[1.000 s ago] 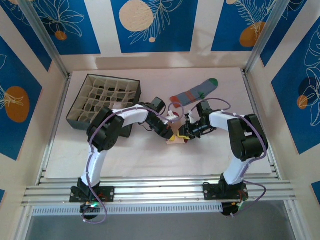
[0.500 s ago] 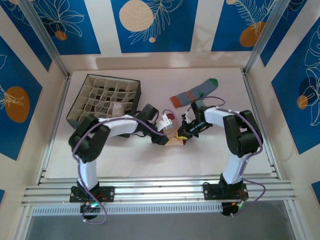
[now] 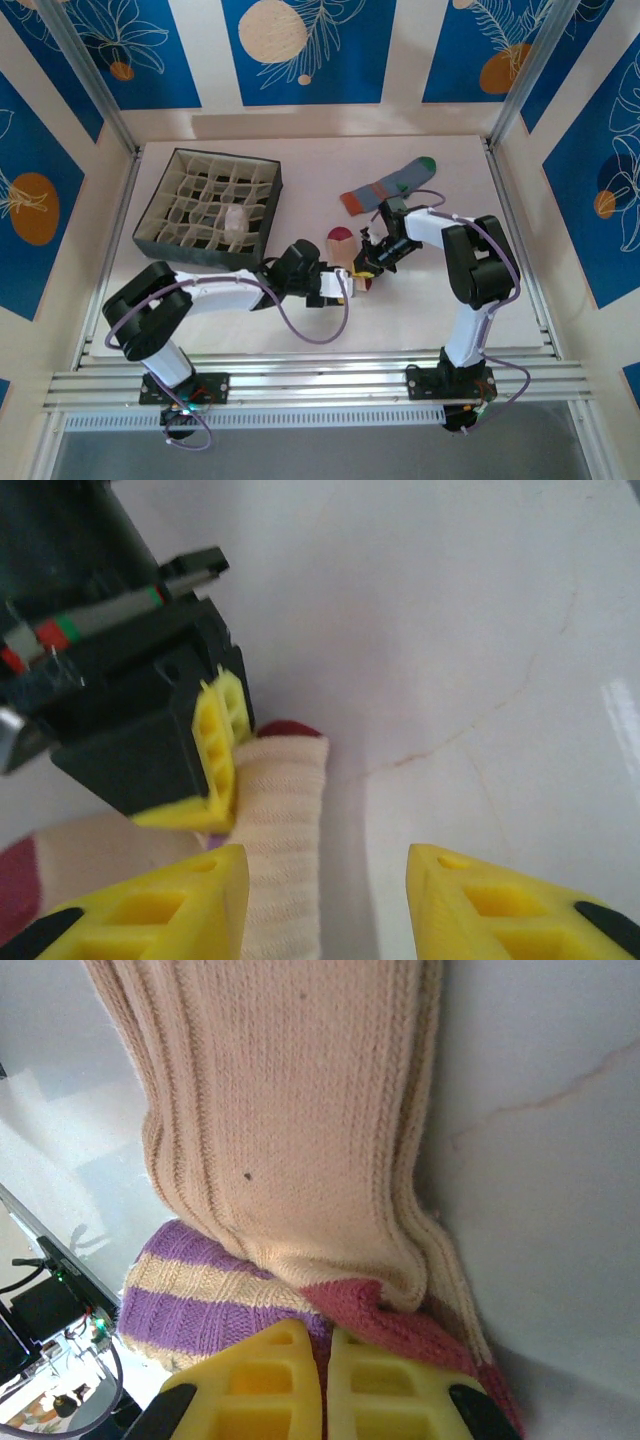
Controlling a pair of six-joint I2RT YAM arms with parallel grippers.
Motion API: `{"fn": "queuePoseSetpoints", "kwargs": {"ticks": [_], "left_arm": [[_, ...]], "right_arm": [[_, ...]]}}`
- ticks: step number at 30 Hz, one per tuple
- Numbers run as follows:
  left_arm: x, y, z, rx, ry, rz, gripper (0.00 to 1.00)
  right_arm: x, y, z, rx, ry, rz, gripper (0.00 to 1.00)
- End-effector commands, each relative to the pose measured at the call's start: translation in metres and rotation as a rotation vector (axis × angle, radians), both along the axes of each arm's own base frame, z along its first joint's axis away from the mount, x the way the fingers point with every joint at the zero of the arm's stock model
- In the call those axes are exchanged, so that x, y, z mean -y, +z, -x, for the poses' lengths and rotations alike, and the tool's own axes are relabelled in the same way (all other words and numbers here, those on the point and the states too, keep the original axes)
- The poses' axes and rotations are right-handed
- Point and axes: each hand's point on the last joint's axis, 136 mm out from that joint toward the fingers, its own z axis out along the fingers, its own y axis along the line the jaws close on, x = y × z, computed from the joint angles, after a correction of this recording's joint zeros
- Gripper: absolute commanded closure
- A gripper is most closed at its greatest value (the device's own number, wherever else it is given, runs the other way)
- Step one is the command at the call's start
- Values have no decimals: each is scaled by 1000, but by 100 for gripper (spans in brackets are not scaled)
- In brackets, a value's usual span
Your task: Roll the socks
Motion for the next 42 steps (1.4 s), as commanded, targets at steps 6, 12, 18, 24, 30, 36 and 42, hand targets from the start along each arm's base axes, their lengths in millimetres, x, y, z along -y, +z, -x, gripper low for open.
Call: {"fn": "queuePoseSetpoints", "kwargs": {"ticks": [6, 12, 18, 24, 30, 36, 42], "left_arm": [[1, -24, -25, 180, 45, -76, 56], [0, -43, -21, 167, 27, -117, 55], [-3, -59, -19, 167, 23, -155, 55], [-1, -72, -14, 122, 25, -190, 95], [-4, -73, -5, -18, 58, -214, 100], [1, -67, 12, -219, 37, -184, 100], [4, -65, 11, -498, 64, -173, 100]], "right_arm": [[9, -17, 15, -65, 48, 92, 100], [10, -19, 15, -76, 47, 93, 100], [9, -18, 15, -82, 50, 84, 100], [8, -16, 13, -77, 52, 70, 96], [9, 1, -3, 49, 43, 55, 58], [11, 33, -12, 206, 9, -36, 49], [10, 45, 2, 241, 14, -105, 48]]}}
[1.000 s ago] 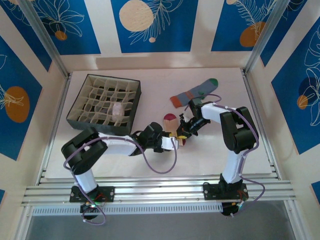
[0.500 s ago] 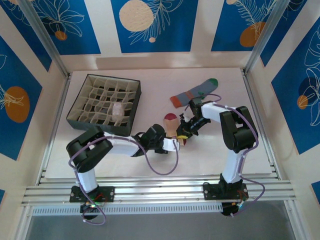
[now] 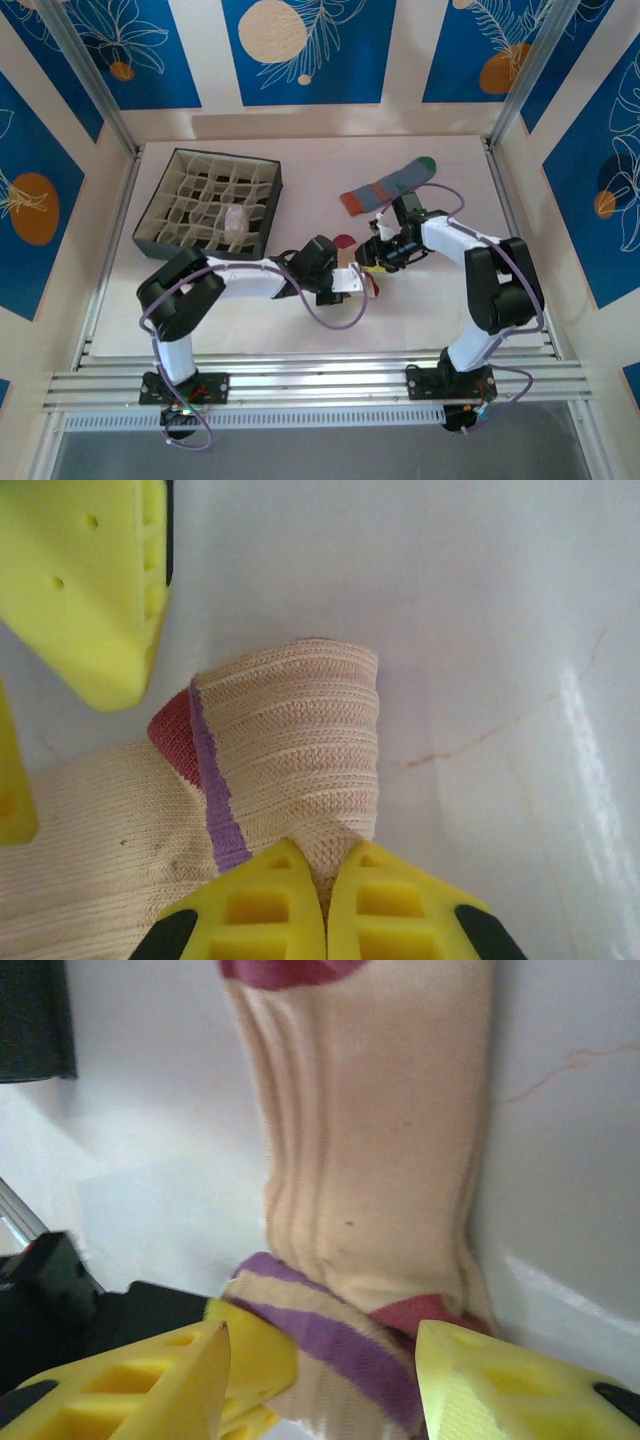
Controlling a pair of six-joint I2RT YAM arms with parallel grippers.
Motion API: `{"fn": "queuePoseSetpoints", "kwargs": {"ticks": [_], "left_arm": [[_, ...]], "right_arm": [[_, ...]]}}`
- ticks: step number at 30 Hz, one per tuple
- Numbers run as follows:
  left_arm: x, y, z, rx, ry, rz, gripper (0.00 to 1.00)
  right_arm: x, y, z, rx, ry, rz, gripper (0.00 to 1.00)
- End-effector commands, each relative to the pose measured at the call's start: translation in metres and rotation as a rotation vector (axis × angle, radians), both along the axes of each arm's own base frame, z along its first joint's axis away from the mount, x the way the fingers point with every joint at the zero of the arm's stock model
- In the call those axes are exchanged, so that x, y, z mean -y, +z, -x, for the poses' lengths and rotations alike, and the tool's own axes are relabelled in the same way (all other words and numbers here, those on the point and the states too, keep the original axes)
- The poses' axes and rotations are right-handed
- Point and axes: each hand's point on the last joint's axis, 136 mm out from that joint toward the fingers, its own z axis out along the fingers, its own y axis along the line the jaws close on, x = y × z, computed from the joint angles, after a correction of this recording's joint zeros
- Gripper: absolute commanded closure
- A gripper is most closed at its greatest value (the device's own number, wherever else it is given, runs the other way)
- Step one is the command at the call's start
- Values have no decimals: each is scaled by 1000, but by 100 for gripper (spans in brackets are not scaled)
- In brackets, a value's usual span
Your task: Roll the socks
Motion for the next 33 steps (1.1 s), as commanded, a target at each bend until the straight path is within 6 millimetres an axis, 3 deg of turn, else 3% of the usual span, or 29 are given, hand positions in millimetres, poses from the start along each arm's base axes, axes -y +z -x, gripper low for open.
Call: {"fn": "queuePoseSetpoints", "kwargs": {"ticks": [1, 6, 19, 26, 33], "left_arm": [[-14, -24, 21, -311, 38, -61, 100], [-13, -25, 16, -483, 108, -17, 100], [-30, -41, 6, -787, 263, -120, 100], [-38, -49, 2, -871, 341, -136, 100], [-41, -44, -9, -906, 375, -109, 100]], "right_arm": [[-3, 6, 9, 9, 17, -62, 48], [-1, 6, 16, -7, -9, -101, 47], [-4, -4, 23, -49, -32, -149, 46], [9, -18, 14, -62, -116, -50, 44], [1, -15, 16, -25, -125, -116, 39]]}}
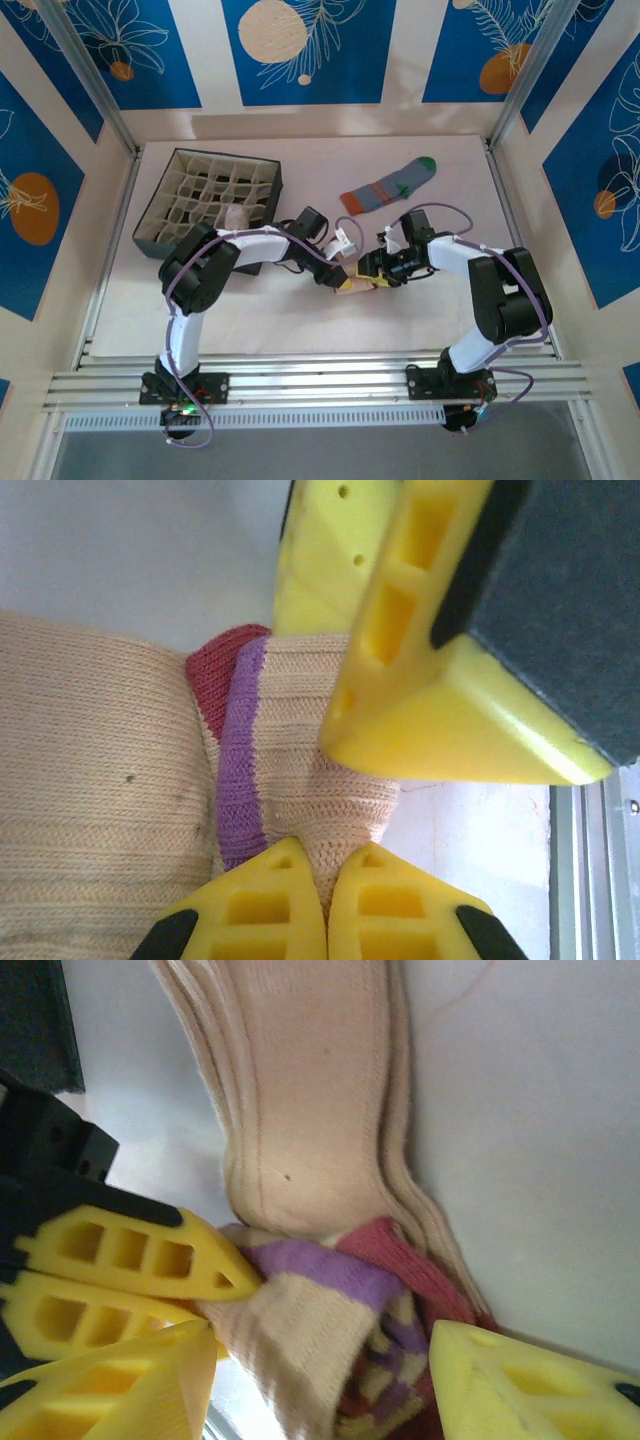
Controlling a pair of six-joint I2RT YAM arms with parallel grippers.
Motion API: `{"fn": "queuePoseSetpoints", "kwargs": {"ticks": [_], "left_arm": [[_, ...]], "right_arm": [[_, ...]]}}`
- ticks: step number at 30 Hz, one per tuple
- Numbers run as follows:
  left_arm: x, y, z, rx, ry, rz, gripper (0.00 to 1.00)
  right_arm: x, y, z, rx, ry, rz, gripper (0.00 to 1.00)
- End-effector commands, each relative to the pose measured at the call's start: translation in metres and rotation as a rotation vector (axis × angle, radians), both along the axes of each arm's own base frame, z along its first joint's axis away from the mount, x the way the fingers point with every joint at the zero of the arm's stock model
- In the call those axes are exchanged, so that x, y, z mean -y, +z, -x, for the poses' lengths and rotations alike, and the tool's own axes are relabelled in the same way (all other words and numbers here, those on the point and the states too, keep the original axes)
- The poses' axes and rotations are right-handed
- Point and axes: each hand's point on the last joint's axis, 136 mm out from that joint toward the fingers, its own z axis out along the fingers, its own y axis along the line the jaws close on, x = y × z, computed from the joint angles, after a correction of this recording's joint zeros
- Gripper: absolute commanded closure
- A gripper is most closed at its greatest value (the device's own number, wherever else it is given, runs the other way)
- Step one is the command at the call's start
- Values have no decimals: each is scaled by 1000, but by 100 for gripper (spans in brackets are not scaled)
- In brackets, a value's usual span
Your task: Roll the socks
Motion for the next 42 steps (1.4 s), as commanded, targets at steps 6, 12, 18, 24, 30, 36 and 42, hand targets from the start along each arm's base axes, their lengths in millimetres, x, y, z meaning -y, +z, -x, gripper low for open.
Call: {"fn": "queuePoseSetpoints", "kwargs": {"ticks": [6, 12, 18, 24, 30, 36, 42], "left_arm": [[-27, -43, 1, -153, 75, -169, 100], [-27, -39, -6, -66, 82, -161, 95], [-23, -1, -3, 176, -10, -46, 83], [-25, 45, 2, 539, -60, 57, 72], [-21, 60, 12, 904, -99, 61, 63], [-6, 42, 15, 1143, -136, -81, 58], [-2, 23, 8, 1169, -122, -135, 53]], "right_arm": [[-17, -9, 6, -19, 41, -32, 52], [-14, -30, 14, -85, 55, 99, 88], [-4, -42, 17, -145, 59, 200, 95], [-3, -45, 18, -171, 51, 216, 96], [-6, -42, 18, -175, 68, 222, 96], [-8, -44, 18, -188, 77, 230, 96], [-12, -46, 23, -196, 92, 236, 97]]}}
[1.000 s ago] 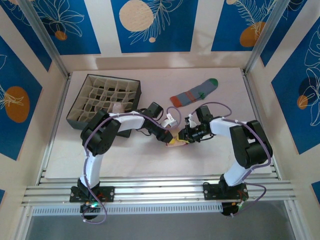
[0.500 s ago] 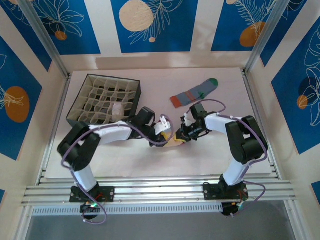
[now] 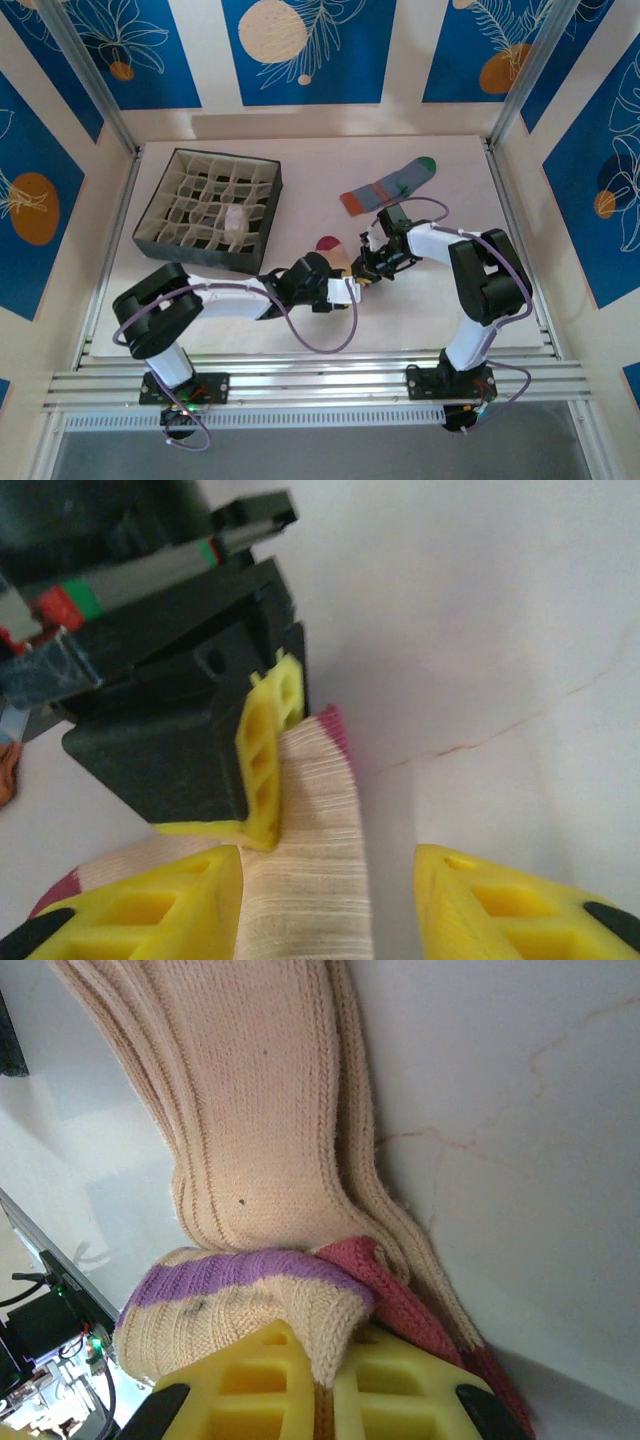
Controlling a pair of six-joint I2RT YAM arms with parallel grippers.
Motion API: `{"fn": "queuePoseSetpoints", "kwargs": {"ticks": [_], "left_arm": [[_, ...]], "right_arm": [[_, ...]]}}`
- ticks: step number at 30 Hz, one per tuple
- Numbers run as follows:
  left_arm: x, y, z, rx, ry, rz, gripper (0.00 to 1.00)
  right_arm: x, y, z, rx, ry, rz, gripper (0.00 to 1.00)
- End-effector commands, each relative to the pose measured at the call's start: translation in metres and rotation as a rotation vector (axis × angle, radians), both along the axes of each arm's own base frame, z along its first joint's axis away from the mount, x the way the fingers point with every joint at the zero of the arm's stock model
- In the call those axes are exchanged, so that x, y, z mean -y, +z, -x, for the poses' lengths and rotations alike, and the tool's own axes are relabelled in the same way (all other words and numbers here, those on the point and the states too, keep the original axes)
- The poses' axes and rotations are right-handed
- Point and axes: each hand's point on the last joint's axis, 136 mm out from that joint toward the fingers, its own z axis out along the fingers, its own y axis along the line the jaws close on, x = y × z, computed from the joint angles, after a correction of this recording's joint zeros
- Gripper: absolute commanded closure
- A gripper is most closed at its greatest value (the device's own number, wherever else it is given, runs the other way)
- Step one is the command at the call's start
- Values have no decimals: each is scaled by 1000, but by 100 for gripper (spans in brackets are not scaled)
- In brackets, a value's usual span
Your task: Roll the socks
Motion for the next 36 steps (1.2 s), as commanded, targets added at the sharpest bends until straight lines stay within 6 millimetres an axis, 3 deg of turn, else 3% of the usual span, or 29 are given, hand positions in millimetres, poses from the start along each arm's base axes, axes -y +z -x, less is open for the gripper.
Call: {"fn": "queuePoseSetpoints", "kwargs": {"ticks": [1, 6, 8, 10, 11, 12, 15, 18, 21, 24, 30, 36], "left_arm": [[0, -7, -16, 77, 52, -27, 53], [-3, -31, -21, 70, 80, -79, 53], [-6, -38, -23, 62, 106, -98, 58], [-9, -44, -22, 47, 115, -112, 75], [-10, -45, -19, 33, 111, -115, 91], [-11, -46, -16, 16, 107, -113, 100], [-11, -42, -6, -42, 87, -70, 100], [-12, -37, 2, -165, 68, 6, 100], [-15, -38, 6, -331, 62, 62, 100], [-19, -40, 9, -499, 60, 115, 100], [-29, -55, 7, -798, 102, 170, 100], [-34, -67, 0, -948, 162, 162, 100]], "right_arm": [[18, -33, 25, -96, 12, 156, 97], [16, -34, 27, -106, 19, 162, 96], [16, -33, 28, -106, 18, 162, 96], [14, -32, 27, -102, 18, 160, 93], [14, -30, 27, -100, 17, 158, 89], [13, -28, 26, -91, 21, 150, 85], [8, -13, 22, -18, 24, 103, 60], [5, 11, 15, 80, 16, 17, 49], [5, 31, 9, 150, 2, -63, 47], [6, 40, 4, 177, -8, -116, 47], [2, 35, -5, 160, -5, -175, 47], [-4, 28, -12, 139, 14, -194, 48]]}}
